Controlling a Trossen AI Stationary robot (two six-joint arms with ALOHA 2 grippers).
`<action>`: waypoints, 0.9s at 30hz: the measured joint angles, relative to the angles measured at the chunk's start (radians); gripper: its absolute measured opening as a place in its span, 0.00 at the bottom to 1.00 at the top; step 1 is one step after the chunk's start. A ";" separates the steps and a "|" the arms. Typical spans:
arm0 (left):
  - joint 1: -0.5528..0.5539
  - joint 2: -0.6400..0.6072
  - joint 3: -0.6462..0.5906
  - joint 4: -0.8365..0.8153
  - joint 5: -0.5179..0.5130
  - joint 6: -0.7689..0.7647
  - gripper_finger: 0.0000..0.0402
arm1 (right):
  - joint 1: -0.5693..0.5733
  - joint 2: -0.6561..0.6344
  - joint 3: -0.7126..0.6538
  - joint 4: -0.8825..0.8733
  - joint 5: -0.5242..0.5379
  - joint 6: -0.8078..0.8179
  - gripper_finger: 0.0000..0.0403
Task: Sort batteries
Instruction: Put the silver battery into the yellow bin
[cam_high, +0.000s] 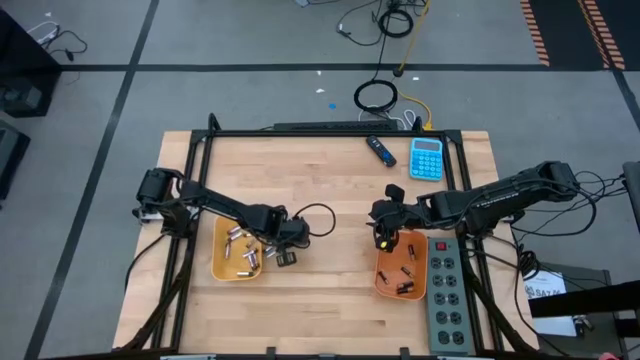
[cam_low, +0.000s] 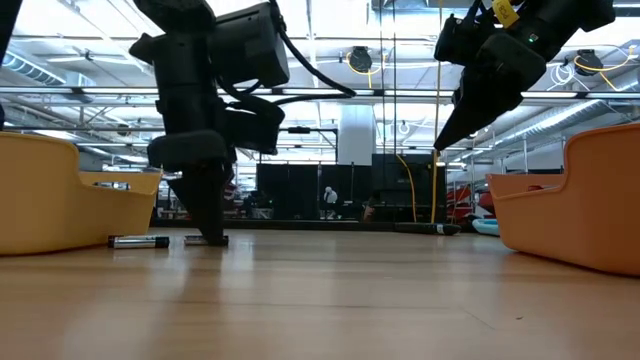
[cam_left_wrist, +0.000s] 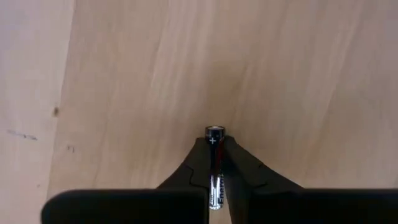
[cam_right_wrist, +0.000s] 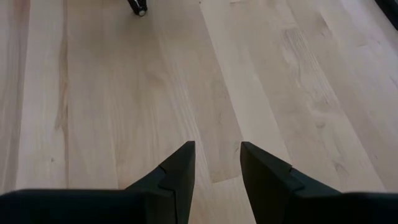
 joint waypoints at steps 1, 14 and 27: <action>0.000 -0.001 0.000 0.000 0.009 0.012 0.05 | 0.000 0.000 0.000 0.000 0.000 0.000 0.29; 0.069 -0.234 0.072 -0.381 0.306 0.104 0.05 | 0.000 0.000 0.000 -0.002 0.003 0.006 0.29; 0.072 -0.329 0.012 -0.636 0.199 0.054 0.36 | 0.015 0.000 0.000 -0.003 0.002 0.017 0.29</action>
